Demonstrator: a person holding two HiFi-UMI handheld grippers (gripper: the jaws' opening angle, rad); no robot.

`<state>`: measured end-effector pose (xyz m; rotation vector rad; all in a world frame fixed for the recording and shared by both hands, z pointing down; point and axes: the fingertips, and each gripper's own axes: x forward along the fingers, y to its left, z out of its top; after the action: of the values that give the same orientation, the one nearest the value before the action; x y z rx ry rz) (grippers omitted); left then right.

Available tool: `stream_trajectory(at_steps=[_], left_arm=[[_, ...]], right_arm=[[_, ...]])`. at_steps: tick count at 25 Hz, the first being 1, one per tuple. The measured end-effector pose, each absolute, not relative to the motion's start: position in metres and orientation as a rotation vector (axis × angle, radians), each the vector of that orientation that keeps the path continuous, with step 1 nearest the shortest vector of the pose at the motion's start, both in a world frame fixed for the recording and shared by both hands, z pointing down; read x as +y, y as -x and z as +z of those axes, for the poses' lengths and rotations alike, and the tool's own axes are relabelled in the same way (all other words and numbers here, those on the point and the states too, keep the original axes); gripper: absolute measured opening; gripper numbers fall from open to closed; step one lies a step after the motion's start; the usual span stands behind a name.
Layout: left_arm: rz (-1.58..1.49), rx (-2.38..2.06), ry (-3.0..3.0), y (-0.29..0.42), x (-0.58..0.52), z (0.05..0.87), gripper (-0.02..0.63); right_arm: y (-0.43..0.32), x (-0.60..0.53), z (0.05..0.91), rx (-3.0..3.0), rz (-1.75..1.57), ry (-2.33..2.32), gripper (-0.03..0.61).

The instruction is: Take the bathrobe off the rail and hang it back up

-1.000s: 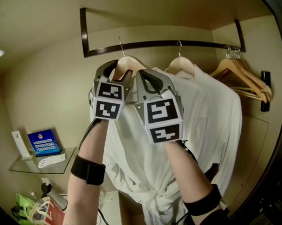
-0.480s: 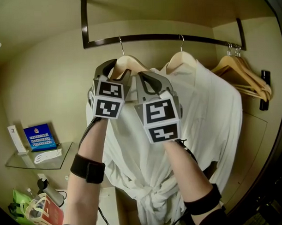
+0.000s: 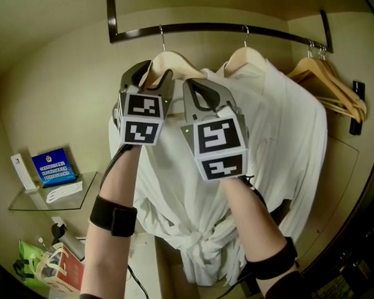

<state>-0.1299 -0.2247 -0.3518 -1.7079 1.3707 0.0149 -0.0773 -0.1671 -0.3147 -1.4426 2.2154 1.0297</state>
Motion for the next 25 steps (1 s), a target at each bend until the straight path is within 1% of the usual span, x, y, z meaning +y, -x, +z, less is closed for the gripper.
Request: stream_trajectory(at_steps=[4, 8, 9, 11, 14, 15, 20, 25], left_arm=[[-0.002, 1.358, 1.667, 0.138, -0.198, -0.327, 0.209], [-0.038, 1.361, 1.744, 0.154, -0.177, -0.266, 0.206], [-0.03, 1.373, 1.784, 0.162, -0.172, -0.247, 0.192], [-0.003, 1.41, 1.859, 0.18, -0.165, -0.209, 0.138], [0.015, 1.489, 1.975, 0.207, -0.158, -0.143, 0.027], [0.008, 1.509, 2.021, 0.214, -0.156, -0.119, 0.004], [-0.095, 1.573, 2.246, 0.224, -0.14, 0.009, 0.002], [-0.21, 1.73, 2.352, 0.218, -0.106, 0.116, 0.002]], right_arm=[[0.076, -0.159, -0.295, 2.23, 1.027, 1.444, 0.018], [0.073, -0.148, -0.258, 2.267, 0.992, 1.453, 0.018], [0.073, -0.146, -0.245, 2.284, 0.976, 1.457, 0.018], [0.072, -0.145, -0.213, 2.321, 0.941, 1.473, 0.018], [0.077, -0.144, -0.15, 2.414, 0.888, 1.493, 0.018], [0.08, -0.143, -0.125, 2.458, 0.869, 1.498, 0.018], [0.071, -0.137, 0.012, 2.7, 0.672, 1.563, 0.018], [0.036, -0.11, 0.118, 2.864, 0.398, 1.532, 0.018]])
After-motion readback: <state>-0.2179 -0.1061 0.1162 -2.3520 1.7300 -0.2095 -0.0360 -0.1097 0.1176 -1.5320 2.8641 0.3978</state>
